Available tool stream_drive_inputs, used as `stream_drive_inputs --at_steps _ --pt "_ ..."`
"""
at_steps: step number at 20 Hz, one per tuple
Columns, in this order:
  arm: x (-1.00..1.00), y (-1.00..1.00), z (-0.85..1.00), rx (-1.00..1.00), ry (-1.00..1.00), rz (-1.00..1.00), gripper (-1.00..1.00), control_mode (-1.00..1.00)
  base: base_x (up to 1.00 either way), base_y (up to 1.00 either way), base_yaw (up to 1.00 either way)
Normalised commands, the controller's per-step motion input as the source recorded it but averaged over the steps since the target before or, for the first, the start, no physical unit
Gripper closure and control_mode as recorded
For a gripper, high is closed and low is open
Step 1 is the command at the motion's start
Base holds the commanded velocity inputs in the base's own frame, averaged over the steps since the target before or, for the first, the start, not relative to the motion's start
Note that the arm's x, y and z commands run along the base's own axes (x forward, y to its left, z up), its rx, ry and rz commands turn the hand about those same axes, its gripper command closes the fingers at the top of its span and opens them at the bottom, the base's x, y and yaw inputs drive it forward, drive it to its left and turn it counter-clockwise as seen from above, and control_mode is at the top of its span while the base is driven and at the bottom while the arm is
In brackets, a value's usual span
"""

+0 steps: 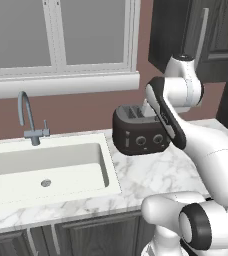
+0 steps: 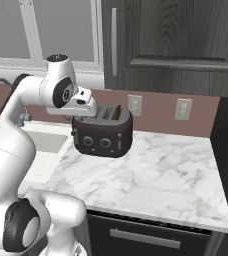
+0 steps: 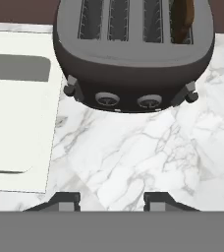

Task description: Start the toaster. Once the lever pops up, take the bread to the plate on the dining counter.

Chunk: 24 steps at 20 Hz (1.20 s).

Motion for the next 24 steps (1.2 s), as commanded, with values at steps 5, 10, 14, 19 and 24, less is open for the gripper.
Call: stream_drive_inputs --at_steps 5,10,14,19,24 --pt "0.00 -0.23 0.00 0.02 0.00 0.01 -1.00 -1.00 0.00 0.00 0.00" --pt "-0.19 -0.80 -0.11 0.04 0.00 0.03 -1.00 -1.00 0.00 0.00 0.00" --pt "-0.28 -0.89 -0.26 0.04 -0.01 0.04 -1.00 -1.00 0.00 0.00 0.00" --pt "-0.12 -0.87 -0.31 0.04 0.00 0.05 -1.00 -1.00 0.00 0.00 0.00" --pt "0.00 -0.72 -0.28 0.01 0.00 0.04 -1.00 -1.00 0.00 0.00 0.00"
